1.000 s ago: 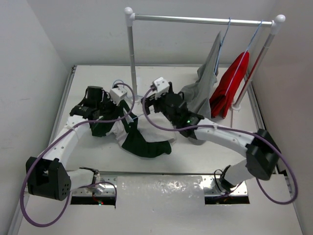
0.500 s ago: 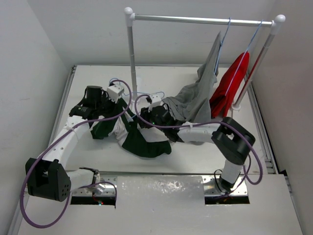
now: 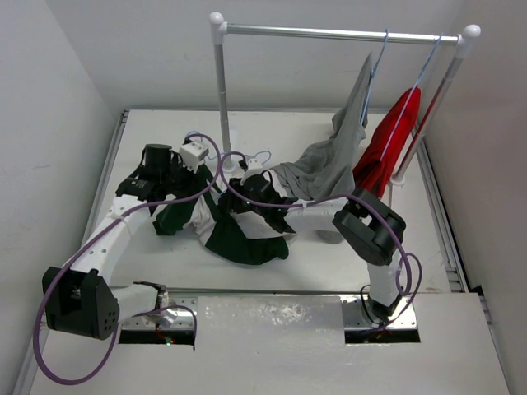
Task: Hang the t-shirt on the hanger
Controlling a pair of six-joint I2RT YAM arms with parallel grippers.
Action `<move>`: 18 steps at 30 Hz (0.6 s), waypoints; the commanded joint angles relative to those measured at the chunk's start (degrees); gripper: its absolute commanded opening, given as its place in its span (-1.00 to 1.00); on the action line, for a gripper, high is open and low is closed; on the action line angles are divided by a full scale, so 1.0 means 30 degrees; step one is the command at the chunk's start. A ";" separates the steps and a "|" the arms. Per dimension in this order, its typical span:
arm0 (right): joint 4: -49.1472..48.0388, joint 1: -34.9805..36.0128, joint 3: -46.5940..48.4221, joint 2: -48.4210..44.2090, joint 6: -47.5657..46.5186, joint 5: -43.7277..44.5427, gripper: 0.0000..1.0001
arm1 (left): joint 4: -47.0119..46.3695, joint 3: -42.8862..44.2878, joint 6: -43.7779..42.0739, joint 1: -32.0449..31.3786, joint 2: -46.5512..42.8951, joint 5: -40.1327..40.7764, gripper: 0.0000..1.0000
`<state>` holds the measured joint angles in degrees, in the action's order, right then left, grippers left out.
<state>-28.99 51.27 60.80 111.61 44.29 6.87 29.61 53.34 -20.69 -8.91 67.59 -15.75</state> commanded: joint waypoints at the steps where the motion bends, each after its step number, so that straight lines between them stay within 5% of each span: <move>1: -0.0238 -0.0183 -0.0107 -0.0172 0.0440 0.0228 -0.21 | -0.0903 0.0588 0.0128 0.0186 -0.0763 -0.0200 -1.00; 8: -0.0325 -0.0213 -0.0256 0.0762 0.1551 -0.1204 0.02 | -0.1020 0.0881 0.0245 0.0186 -0.0792 -0.0141 -1.00; 9: -0.0442 -0.0213 -0.0168 0.0997 0.1844 -0.1700 -0.04 | -0.1050 0.0939 0.0274 0.0186 -0.0793 -0.0199 -1.00; 13: -0.2225 -0.0242 -0.1244 0.1673 0.3600 -0.2353 -1.00 | -0.0962 0.1291 0.0509 0.0215 -0.0851 -0.0697 -1.00; 18: -0.2990 -0.1642 -0.3882 -0.0285 0.3692 -0.0566 -1.00 | 0.0236 0.1760 -0.0717 0.1089 -0.1144 -0.1107 -1.00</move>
<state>-35.59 49.82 53.60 115.42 53.60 2.09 31.57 54.48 -20.88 -8.43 67.02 -17.45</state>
